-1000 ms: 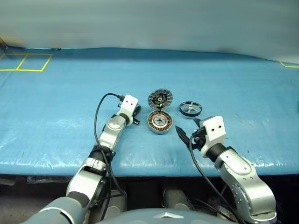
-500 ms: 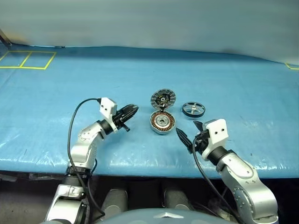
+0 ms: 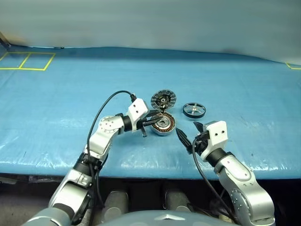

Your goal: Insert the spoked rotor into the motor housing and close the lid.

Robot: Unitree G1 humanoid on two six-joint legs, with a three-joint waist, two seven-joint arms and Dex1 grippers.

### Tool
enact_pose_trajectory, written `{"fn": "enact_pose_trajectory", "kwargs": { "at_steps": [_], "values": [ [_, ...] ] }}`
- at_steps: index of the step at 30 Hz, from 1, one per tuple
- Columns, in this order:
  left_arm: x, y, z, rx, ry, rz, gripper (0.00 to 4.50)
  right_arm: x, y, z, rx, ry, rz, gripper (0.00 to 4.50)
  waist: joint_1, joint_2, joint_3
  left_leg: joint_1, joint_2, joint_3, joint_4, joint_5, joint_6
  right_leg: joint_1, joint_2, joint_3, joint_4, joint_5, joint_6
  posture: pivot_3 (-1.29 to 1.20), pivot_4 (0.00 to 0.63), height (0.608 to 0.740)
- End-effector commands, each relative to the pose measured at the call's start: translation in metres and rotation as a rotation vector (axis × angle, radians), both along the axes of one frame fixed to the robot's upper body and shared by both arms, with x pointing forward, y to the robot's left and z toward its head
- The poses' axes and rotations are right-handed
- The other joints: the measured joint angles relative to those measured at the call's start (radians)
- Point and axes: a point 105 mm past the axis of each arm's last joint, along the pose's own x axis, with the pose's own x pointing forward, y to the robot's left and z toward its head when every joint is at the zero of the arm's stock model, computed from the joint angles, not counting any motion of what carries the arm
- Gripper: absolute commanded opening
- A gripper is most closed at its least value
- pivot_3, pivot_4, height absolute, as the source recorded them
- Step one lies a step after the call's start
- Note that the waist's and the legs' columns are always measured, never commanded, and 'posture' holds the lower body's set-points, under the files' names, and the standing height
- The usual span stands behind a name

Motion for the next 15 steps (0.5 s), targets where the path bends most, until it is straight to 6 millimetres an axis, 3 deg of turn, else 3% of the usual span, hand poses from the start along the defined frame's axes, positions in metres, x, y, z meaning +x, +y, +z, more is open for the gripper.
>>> {"fn": "enact_pose_trajectory", "kwargs": {
  "at_steps": [1, 6, 15],
  "values": [
    [-0.001, -0.009, 0.009, -0.002, -0.025, -0.055, 0.63, -0.003, 0.0, 0.011, 0.006, -0.058, -0.018, 4.04, -0.002, 0.0, 0.0, 0.0, 0.0, 0.0, 0.0, 0.0, 0.0, 0.0, 0.0, 0.0, 0.0, 0.0, 0.0, 0.0, 0.15, 0.74],
    [-0.007, -0.018, 0.005, 0.01, 0.021, -0.111, 0.63, -0.006, -0.001, 0.009, 0.012, -0.057, -0.046, 4.04, -0.004, 0.0, 0.0, 0.0, 0.0, 0.0, 0.0, 0.0, 0.0, 0.0, 0.0, 0.0, 0.0, 0.0, 0.0, 0.0, 0.15, 0.74],
    [0.005, -0.016, -0.012, 0.13, 0.024, -0.059, 0.63, -0.009, -0.004, 0.007, 0.013, -0.058, -0.075, 4.04, -0.004, 0.0, 0.0, 0.0, 0.0, 0.0, 0.0, 0.0, 0.0, 0.0, 0.0, 0.0, 0.0, 0.0, 0.0, 0.0, 0.15, 0.74]
  ]
}}
